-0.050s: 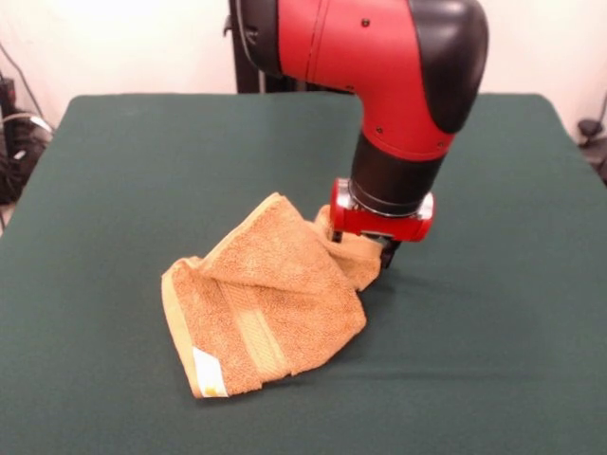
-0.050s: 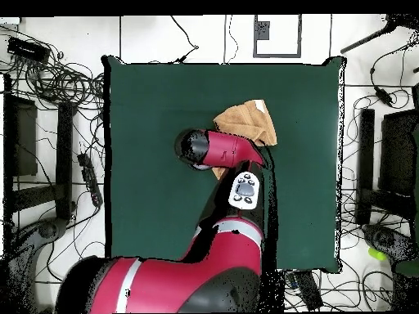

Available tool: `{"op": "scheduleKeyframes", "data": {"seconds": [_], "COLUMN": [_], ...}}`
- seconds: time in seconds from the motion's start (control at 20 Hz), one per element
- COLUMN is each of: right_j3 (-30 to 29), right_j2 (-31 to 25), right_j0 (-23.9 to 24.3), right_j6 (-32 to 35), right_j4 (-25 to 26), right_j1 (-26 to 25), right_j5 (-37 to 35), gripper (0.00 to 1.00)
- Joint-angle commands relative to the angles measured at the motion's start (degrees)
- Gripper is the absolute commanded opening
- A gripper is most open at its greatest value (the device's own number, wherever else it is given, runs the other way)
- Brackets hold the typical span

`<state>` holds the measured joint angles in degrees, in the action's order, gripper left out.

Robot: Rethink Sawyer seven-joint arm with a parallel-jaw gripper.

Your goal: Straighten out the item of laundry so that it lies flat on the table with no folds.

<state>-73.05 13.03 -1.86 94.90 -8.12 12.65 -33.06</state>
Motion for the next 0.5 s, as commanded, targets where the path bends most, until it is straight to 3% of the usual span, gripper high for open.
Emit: {"op": "scheduleKeyframes", "data": {"seconds": [0.05, 0.5], "right_j3": [-0.91, 5.72], "right_j2": [-9.84, -6.6], "right_j0": [6.96, 5.73], "right_j6": [13.59, 14.28], "right_j4": [3.04, 4.05], "right_j1": [-16.77, -22.95], "right_j5": [33.55, 40.5], "gripper": [1.0, 1.0]}}
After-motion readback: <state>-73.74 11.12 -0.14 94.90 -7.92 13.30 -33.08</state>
